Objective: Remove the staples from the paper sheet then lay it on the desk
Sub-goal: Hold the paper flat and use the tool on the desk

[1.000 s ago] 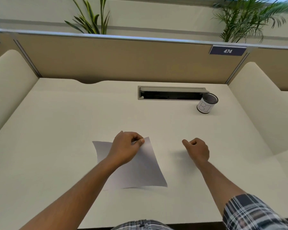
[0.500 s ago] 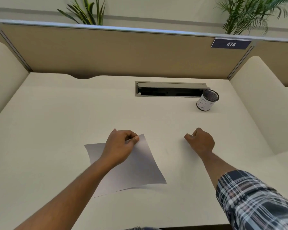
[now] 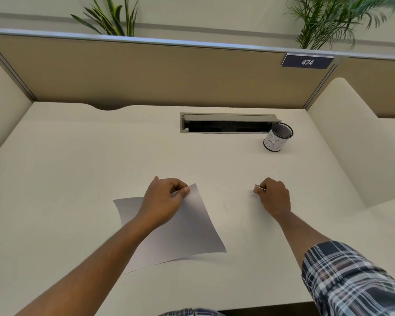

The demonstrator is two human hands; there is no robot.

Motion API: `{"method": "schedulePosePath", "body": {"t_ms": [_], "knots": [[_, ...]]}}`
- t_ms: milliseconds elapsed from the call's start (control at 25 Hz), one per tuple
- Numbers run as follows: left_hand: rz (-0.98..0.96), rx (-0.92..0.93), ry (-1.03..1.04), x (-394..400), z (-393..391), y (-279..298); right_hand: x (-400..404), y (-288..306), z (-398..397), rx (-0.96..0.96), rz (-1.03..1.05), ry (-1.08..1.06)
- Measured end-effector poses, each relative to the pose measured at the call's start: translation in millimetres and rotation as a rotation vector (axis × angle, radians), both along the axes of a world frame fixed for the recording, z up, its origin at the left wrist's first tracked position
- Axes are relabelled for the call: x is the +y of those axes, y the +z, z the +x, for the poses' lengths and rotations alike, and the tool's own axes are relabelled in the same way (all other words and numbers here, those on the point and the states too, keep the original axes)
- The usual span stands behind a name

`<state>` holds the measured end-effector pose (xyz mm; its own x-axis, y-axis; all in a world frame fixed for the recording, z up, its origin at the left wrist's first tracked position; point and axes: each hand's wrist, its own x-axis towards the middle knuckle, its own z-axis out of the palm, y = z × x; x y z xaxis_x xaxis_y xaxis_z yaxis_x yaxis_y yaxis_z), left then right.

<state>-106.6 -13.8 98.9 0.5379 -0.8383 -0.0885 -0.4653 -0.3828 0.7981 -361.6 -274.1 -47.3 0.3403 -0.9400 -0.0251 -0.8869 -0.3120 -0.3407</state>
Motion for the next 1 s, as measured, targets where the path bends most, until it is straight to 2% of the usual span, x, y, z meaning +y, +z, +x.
{"method": "schedulePosePath", "body": {"t_ms": [160,360,480,600,720,1000], "knots": [[0.004,-0.009,-0.019,1,-1,-1,2,-12,-9,0.245,-0.168,0.220],[0.000,-0.019,-0.017,2,-2,-1,5,-9,-13,0.198,-0.201,0.123],[-0.003,-0.019,-0.015,3,-1,-1,8,-6,-13,0.148,-0.105,0.074],[-0.016,-0.011,-0.007,5,-1,0,7,-6,-18,0.057,0.086,0.038],[-0.018,-0.015,-0.003,5,0,0,6,-10,-25,-0.036,0.190,0.077],[-0.018,-0.021,-0.003,4,-2,0,1,6,-25,0.155,0.269,0.215]]}}
